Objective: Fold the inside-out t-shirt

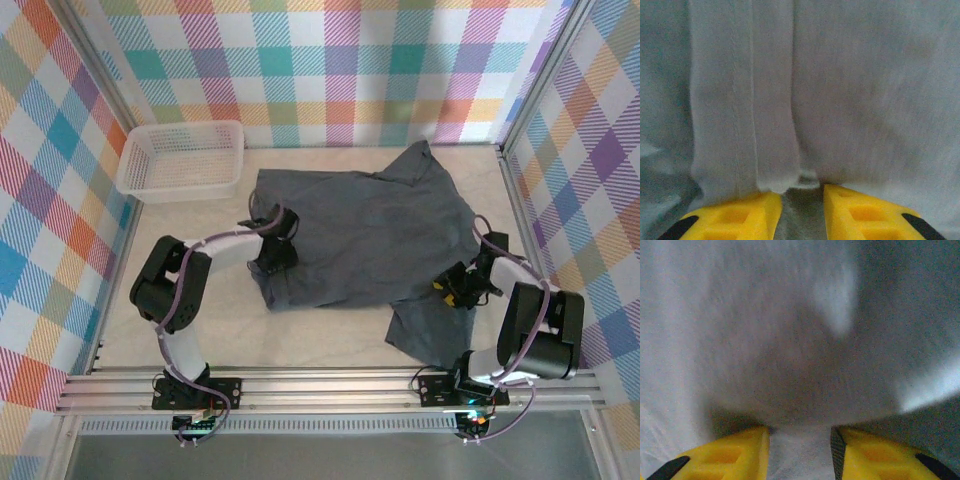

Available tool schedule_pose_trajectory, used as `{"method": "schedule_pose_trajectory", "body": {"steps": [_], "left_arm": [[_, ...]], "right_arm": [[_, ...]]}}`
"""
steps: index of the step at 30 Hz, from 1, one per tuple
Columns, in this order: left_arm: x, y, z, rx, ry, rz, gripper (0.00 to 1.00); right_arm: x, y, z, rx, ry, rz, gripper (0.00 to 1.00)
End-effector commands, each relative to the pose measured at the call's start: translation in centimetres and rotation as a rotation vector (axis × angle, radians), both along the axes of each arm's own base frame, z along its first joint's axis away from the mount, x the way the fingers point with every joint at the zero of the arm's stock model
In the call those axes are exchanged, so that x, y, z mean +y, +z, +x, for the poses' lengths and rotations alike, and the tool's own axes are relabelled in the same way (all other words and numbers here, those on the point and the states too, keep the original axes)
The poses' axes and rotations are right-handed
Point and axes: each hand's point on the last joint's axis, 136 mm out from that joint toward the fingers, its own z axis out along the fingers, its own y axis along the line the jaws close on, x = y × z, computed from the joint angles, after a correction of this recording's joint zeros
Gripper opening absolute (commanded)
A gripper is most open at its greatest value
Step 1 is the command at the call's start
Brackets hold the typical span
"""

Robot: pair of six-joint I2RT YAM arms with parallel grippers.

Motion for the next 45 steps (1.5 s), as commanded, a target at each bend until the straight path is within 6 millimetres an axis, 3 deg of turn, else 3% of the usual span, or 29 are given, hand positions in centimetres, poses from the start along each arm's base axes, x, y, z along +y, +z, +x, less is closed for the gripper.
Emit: {"method": "schedule_pose_trajectory", "body": {"steps": [1, 4, 9, 12, 15, 18, 22, 25, 27, 31, 39, 45], "left_arm": [[3.6, -4.5, 3.0, 0.040, 0.093, -0.006, 0.29], [5.1, -4.6, 5.8, 0.025, 0.134, -0.041, 0.28], [7.6, -1.5, 10.2, -0.073, 0.196, -0.051, 0.34], [7.1, 0.9, 11.8, -0.132, 0.176, -0.131, 0.39], [5.9, 4.6, 11.8, -0.213, 0.127, -0.213, 0.46], [5.4, 8.4, 9.8, -0.281, 0.119, -0.276, 0.52], [5.4, 10.8, 6.2, -0.318, 0.099, -0.264, 0.55], [6.1, 11.6, 3.9, -0.318, 0.098, -0.216, 0.55], [6.4, 11.6, 2.8, -0.314, 0.098, -0.202, 0.54], [6.8, 11.6, 1.9, -0.311, 0.112, -0.192, 0.54], [6.5, 10.8, 1.8, -0.285, 0.115, -0.193, 0.55], [6.6, 10.5, 1.6, -0.273, 0.116, -0.185, 0.55]], "right_arm": [[1.9, 0.8, 2.5, -0.065, 0.024, 0.079, 0.40], [3.0, 1.6, 4.2, -0.092, 0.027, 0.122, 0.41], [4.3, 4.0, 7.5, -0.167, 0.098, 0.151, 0.51], [3.0, 6.9, 8.0, -0.197, 0.108, 0.055, 0.50], [0.8, 8.8, 4.6, -0.197, 0.033, -0.096, 0.46], [2.2, 7.8, -2.0, -0.095, 0.005, -0.105, 0.44], [5.7, 5.6, -10.4, 0.074, 0.093, -0.111, 0.46], [6.8, 4.0, -14.8, 0.190, 0.136, -0.110, 0.46], [6.7, 3.3, -16.6, 0.234, 0.158, -0.147, 0.45], [7.6, 1.8, -17.5, 0.263, 0.191, -0.175, 0.32], [10.8, -0.4, -16.1, 0.244, 0.214, -0.154, 0.35], [11.1, -2.1, -15.5, 0.252, 0.214, -0.178, 0.31]]}}
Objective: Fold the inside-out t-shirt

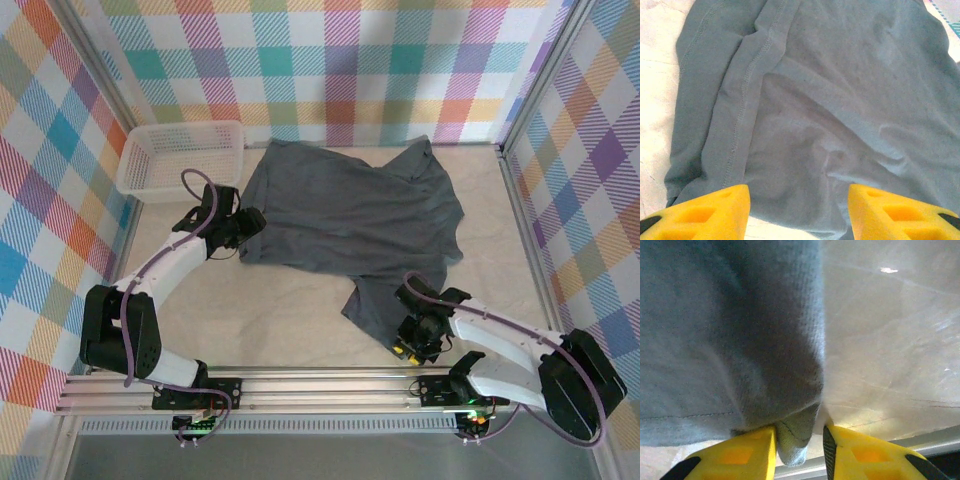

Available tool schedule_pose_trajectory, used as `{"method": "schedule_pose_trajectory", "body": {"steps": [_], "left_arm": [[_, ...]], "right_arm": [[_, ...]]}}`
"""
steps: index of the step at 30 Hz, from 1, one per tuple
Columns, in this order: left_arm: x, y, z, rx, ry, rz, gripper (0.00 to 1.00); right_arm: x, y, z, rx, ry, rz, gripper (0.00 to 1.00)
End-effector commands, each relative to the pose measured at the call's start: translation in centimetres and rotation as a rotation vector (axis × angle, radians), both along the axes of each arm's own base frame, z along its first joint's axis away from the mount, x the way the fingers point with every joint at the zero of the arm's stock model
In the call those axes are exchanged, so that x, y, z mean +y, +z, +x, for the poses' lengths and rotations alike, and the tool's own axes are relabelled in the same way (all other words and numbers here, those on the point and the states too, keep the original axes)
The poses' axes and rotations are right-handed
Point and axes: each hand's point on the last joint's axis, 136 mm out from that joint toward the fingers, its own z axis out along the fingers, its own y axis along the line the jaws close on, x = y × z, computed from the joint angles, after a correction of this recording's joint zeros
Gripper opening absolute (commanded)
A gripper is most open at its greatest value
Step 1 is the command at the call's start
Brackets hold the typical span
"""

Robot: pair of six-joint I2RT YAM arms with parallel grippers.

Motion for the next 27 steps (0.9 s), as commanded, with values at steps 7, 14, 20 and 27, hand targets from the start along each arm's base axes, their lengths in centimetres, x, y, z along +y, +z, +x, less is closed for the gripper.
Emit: {"method": "schedule_pose_trajectory", "body": {"steps": [7, 14, 20, 27], "left_arm": [[0.4, -2.0, -2.0, 0.072, 0.000, 0.038, 0.54], [0.6, -4.1, -5.0, 0.212, -0.037, 0.074, 0.54], [0.2, -6.2, -5.7, 0.305, -0.136, 0.366, 0.49], [1.3, -8.4, -3.9, 0.321, -0.080, 0.697, 0.47]], "right_arm": [[-0.7, 0.3, 2.1, -0.113, 0.015, -0.066, 0.00], [-3.2, 9.7, 6.9, -0.486, 0.023, -0.153, 0.00], [-3.2, 14.5, 10.6, -0.708, 0.081, -0.195, 0.00], [-1.8, 14.5, 11.5, -0.722, 0.116, -0.164, 0.00]]}}
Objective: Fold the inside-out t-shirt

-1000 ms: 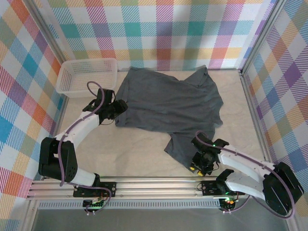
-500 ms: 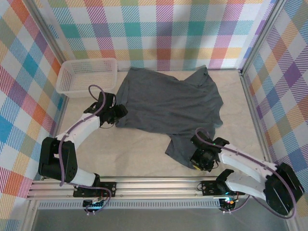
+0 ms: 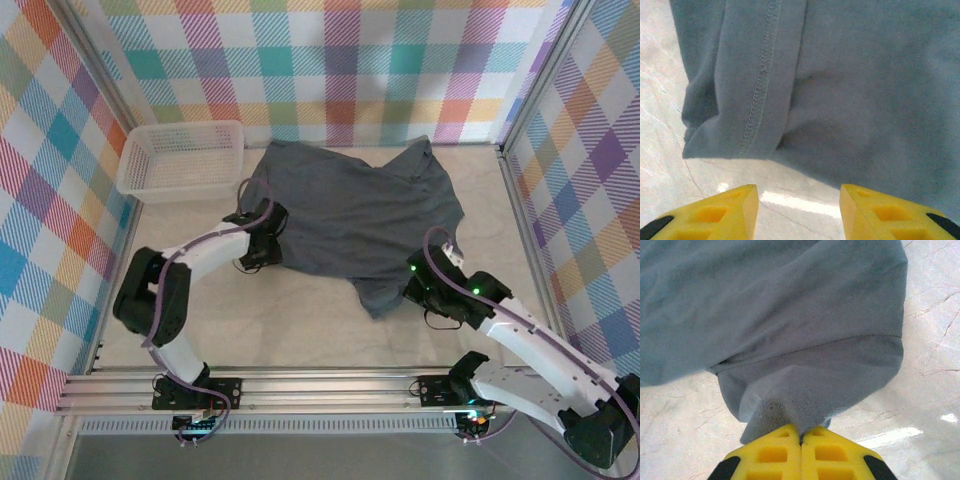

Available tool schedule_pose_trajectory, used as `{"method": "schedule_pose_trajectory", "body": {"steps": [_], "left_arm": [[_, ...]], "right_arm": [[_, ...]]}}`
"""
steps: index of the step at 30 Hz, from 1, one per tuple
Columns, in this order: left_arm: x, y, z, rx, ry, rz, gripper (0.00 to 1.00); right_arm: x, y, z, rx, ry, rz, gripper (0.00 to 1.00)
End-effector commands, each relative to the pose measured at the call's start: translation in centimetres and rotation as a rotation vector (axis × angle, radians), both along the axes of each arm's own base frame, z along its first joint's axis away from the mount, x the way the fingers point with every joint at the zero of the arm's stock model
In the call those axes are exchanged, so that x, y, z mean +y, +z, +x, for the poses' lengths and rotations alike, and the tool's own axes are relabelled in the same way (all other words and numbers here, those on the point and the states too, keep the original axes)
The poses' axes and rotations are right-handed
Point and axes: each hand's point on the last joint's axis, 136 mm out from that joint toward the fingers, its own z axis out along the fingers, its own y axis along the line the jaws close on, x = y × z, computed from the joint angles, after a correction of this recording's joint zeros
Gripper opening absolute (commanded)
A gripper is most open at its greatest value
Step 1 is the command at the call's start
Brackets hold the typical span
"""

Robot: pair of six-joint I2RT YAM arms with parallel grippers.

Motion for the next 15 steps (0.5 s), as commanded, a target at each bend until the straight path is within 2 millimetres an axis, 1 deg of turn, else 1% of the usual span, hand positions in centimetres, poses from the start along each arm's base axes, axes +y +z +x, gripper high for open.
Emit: {"method": "schedule_pose_trajectory", "body": {"steps": [1, 4, 6, 9, 10, 13, 14, 15], "left_arm": [[3.1, 0.2, 1.1, -0.024, 0.022, 0.227, 0.47], [3.6, -0.1, 2.2, -0.048, 0.029, 0.285, 0.47], [3.9, -0.2, 2.7, -0.056, 0.036, 0.315, 0.44], [3.8, -1.1, 3.1, -0.042, 0.035, 0.302, 0.35], [3.8, -1.1, 3.2, -0.040, 0.036, 0.300, 0.31], [3.8, -0.3, 3.3, -0.059, 0.042, 0.288, 0.22], [3.7, 0.1, 3.3, -0.066, 0.043, 0.274, 0.17], [3.6, 0.9, 3.4, -0.076, 0.044, 0.257, 0.11]], "right_arm": [[0.1, 0.8, 0.7, -0.052, 0.028, -0.012, 0.00], [-0.1, 1.0, 0.6, -0.065, 0.029, -0.014, 0.00], [-0.3, 1.1, 0.5, -0.067, 0.030, -0.018, 0.00], [-0.7, 0.8, 0.2, -0.064, 0.016, -0.017, 0.00], [-0.8, 0.8, 0.1, -0.064, 0.012, -0.016, 0.00], [-1.7, 1.1, -0.1, -0.068, -0.027, -0.032, 0.00], [-2.1, 1.4, -0.1, -0.071, -0.045, -0.038, 0.00], [-2.4, 1.9, 0.0, -0.081, -0.059, -0.041, 0.00]]}}
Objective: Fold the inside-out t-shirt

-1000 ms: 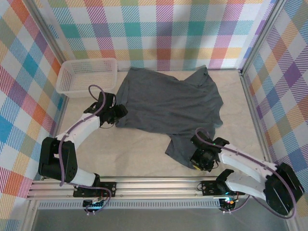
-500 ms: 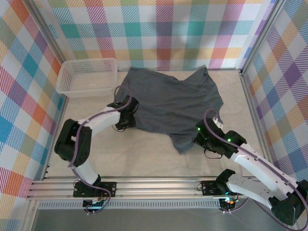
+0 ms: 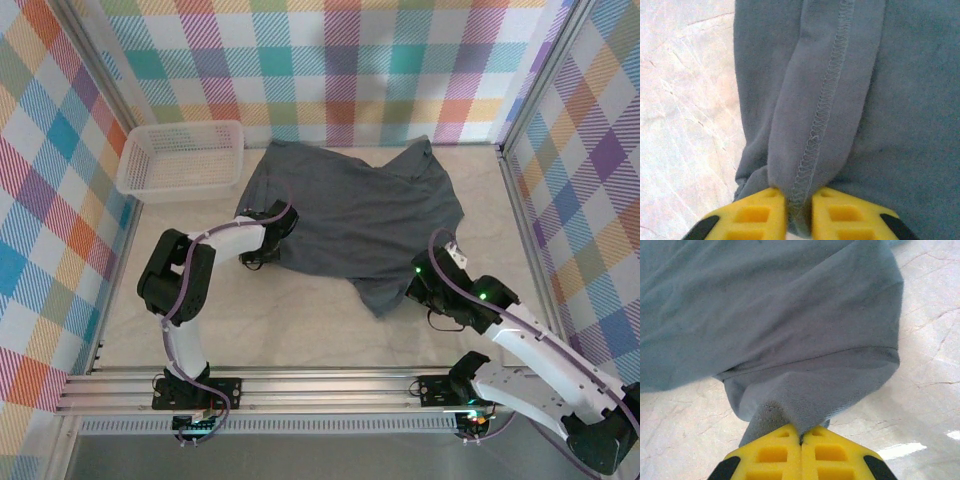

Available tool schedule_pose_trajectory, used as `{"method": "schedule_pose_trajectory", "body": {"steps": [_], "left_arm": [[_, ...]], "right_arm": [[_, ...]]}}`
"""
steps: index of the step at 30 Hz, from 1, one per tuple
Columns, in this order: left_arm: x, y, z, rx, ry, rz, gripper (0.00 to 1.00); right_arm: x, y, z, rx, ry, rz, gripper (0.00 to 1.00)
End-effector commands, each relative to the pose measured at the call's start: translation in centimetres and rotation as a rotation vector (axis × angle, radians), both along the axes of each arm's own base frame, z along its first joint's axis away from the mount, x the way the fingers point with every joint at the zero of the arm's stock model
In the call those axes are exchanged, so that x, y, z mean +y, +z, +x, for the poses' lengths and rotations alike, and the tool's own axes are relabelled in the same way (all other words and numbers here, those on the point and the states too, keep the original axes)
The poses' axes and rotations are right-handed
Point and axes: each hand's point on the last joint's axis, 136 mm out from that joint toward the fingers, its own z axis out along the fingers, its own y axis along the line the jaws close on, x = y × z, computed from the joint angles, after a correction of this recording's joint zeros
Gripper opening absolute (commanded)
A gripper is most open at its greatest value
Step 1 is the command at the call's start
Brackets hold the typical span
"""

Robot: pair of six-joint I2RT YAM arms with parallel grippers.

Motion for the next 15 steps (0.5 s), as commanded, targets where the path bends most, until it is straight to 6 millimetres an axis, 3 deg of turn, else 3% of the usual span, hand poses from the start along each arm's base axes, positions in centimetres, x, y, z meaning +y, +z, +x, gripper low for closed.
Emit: {"method": "schedule_pose_trajectory", "body": {"steps": [1, 5, 12, 15], "left_arm": [[0.3, 3.4, 0.8, -0.062, 0.010, -0.024, 0.02], [-0.6, 9.9, 0.8, -0.163, -0.042, -0.119, 0.00], [-4.5, 23.0, -1.9, -0.326, -0.264, -0.442, 0.00], [-5.8, 26.1, -3.5, -0.353, -0.350, -0.542, 0.00]], "right_arm": [[-1.8, 1.6, 0.2, -0.036, -0.062, -0.038, 0.00], [-4.0, 7.5, 1.4, -0.172, -0.102, -0.072, 0.00], [-8.3, 24.0, 1.7, -0.539, -0.110, -0.191, 0.00], [-9.6, 28.7, 1.3, -0.651, -0.125, -0.236, 0.00]]}}
